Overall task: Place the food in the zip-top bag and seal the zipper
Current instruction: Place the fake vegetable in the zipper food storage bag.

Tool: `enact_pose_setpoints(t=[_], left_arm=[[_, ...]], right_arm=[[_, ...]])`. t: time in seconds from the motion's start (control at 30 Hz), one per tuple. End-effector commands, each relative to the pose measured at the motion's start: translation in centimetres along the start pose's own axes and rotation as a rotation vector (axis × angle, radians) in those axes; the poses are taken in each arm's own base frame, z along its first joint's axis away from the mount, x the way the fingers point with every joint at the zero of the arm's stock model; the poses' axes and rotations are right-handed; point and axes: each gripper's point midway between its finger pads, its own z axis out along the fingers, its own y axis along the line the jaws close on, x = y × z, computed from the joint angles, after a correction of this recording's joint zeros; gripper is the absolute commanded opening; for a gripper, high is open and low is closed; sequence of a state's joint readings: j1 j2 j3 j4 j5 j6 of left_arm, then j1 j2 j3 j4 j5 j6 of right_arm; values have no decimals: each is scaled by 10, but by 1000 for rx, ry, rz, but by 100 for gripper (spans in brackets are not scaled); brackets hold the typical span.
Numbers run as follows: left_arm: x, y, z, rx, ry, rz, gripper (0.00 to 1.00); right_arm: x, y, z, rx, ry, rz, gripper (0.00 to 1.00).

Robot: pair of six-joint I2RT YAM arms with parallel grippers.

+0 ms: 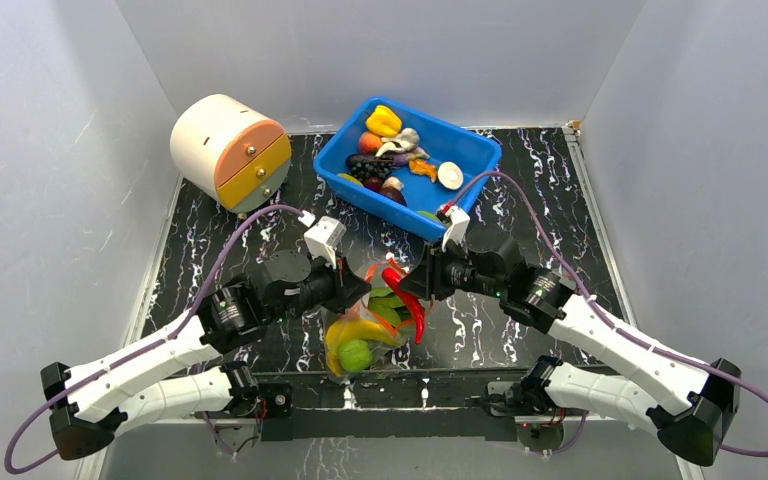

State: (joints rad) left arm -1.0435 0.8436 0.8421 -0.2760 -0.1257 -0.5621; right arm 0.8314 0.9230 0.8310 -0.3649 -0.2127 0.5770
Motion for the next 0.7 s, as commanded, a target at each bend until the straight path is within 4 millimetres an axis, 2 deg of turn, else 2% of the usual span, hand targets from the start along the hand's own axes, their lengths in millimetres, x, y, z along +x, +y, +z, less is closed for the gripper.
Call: enact_pose_setpoints(t=[0.0, 0.13, 0.43, 0.6, 0.67], left_arm=[[-19, -12, -3, 42, -61, -13, 0], [-20, -16, -3, 54, -56, -7, 0], [-19, -34, -5, 166, -57, 9, 0], [-15, -35, -6, 186, -49, 8, 0], [-12, -37, -7, 202, -46, 6, 0]], right_arm=[[-2, 5, -9, -5, 9, -39, 16], [2, 8, -10, -25, 29, -41, 16], [-11, 17, 10, -65, 14, -38, 18], [-20, 11, 23, -42, -29, -53, 19], [-17, 3, 33, -23, -36, -45, 20]])
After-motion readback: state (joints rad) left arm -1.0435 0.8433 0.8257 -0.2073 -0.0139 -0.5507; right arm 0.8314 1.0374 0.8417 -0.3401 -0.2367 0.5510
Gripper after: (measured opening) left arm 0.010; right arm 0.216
